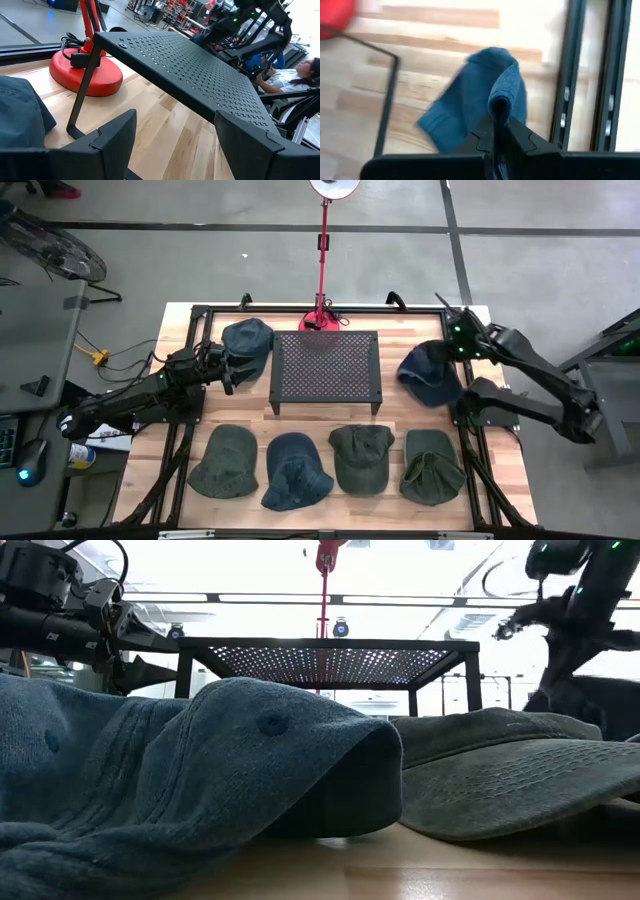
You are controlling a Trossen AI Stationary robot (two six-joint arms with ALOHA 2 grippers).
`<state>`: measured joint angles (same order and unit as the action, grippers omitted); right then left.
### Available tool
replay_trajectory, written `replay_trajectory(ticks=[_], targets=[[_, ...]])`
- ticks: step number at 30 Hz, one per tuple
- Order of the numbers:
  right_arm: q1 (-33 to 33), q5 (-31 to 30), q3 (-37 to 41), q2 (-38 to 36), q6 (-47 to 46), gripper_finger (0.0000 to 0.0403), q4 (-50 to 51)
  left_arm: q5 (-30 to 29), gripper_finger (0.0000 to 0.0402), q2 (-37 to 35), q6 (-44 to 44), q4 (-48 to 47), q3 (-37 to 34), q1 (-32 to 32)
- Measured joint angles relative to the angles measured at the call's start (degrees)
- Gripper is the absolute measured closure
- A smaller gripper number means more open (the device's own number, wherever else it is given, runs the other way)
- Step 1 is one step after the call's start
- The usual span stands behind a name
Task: Pick & Place hat
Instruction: Put the top right blue cap on the shelf
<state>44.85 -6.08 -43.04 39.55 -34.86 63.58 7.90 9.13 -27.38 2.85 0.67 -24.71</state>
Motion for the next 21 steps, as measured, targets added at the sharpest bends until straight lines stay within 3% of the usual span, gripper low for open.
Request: replay_trajectory(ticks=[11, 21], targets=[[-4.90, -3.40, -10.06, -5.55, 17.42, 0.0395, -0.91, 0.00, 0.0136, 0.00, 0.00, -0.02, 0.00, -0.02], [-7.41, 2.85, -22.44, -5.44, 37.02, 0.0395, -3.90, 0.00, 0.0136, 0.00, 0.00, 0.00, 0.00, -0.02]])
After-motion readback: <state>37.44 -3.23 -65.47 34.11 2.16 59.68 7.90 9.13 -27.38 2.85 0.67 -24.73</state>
